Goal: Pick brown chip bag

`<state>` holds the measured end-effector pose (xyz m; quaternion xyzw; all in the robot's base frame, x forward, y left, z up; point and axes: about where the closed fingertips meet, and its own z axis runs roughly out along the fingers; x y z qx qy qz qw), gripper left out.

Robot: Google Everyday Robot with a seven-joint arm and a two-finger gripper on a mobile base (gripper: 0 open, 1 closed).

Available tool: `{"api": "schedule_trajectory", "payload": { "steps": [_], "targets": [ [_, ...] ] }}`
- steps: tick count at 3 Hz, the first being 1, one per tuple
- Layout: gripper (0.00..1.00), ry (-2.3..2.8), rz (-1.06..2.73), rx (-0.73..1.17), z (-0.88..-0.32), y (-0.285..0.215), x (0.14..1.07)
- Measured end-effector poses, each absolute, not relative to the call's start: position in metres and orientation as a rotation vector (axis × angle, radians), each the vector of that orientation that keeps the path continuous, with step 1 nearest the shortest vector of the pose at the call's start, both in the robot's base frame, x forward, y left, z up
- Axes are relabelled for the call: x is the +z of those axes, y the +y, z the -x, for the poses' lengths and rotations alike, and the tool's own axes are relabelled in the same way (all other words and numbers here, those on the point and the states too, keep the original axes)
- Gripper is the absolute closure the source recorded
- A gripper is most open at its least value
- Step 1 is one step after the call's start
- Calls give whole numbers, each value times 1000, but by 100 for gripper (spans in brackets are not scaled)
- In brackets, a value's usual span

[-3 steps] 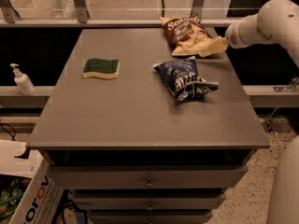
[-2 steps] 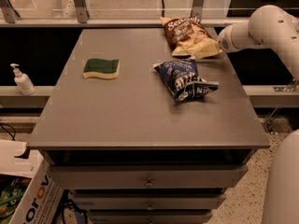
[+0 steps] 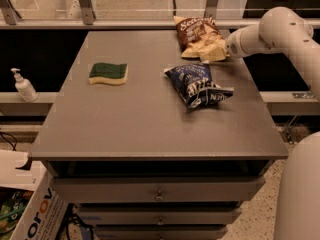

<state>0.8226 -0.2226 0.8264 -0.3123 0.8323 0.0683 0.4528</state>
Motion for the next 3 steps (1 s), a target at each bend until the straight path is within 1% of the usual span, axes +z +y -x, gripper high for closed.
{"api": "schedule_trajectory", "payload": {
  "steps": [2, 3],
  "targets": [
    [86, 2037, 792, 212, -818, -217, 836],
    [100, 1988, 825, 261, -808, -209, 853]
  ]
}}
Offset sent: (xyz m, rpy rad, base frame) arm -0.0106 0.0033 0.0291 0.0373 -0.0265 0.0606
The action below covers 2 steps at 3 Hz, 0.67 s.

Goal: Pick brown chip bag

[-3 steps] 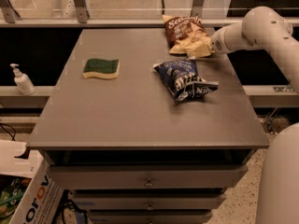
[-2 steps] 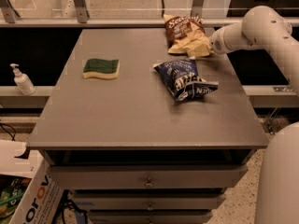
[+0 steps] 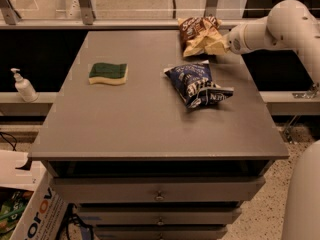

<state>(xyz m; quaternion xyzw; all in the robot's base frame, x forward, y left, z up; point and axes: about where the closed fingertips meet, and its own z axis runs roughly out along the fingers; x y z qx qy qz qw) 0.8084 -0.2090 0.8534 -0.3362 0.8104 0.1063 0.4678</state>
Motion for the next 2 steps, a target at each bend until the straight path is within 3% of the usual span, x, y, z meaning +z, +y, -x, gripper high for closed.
{"api": "schedule_trajectory", "payload": {
  "steps": [2],
  "targets": [
    [100, 1857, 954, 388, -769, -176, 901]
  ]
}}
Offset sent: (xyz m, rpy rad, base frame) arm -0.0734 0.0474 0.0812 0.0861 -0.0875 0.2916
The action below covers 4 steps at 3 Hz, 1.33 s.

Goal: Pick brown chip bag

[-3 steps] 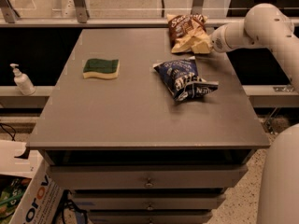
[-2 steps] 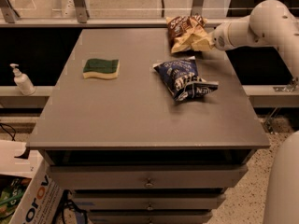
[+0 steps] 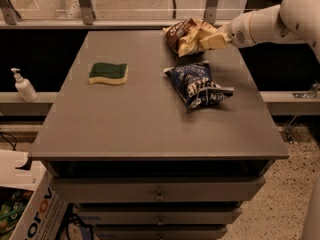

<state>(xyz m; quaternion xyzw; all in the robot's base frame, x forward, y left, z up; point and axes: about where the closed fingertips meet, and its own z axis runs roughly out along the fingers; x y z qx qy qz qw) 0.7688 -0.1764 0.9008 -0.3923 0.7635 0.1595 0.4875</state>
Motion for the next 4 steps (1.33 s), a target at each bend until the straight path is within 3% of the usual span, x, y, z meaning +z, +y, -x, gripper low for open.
{"api": "schedule_trajectory", "payload": {
  "steps": [4],
  "targets": [
    [100, 1576, 1223, 495, -707, -147, 994]
  ]
}}
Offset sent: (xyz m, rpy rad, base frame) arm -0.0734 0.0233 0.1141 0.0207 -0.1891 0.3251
